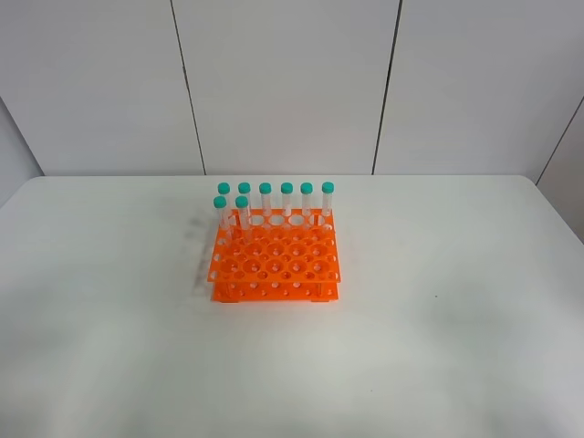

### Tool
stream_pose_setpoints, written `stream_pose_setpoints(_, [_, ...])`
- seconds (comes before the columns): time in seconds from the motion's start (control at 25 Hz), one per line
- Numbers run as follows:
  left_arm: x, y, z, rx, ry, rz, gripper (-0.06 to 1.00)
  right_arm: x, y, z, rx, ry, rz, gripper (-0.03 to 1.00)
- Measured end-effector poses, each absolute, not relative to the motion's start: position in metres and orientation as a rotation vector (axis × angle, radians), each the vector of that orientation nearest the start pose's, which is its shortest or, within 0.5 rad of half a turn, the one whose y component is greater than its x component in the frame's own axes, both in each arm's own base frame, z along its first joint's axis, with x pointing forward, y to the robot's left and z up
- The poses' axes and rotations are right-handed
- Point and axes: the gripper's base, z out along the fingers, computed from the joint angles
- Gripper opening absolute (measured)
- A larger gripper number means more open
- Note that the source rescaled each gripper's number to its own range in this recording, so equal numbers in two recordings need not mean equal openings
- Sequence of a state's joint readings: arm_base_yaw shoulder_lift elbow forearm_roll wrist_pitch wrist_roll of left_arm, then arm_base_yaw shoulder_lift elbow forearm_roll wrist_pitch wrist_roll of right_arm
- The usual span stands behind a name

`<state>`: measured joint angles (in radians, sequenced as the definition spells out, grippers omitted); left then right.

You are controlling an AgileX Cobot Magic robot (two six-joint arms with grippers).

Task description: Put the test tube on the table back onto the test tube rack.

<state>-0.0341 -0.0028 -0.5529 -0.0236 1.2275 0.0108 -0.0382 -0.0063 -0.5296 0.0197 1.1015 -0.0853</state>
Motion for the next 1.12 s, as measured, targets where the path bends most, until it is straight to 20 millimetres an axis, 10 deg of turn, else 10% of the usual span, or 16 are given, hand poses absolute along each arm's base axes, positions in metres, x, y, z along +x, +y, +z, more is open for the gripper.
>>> stream_pose_setpoints(1.12, [-0.0184,-0.0008,0.2797,0.054,2.138,-0.032,1.00,-0.0110,0.0020,0.2821,-0.050,2.049,-0.053,0.77])
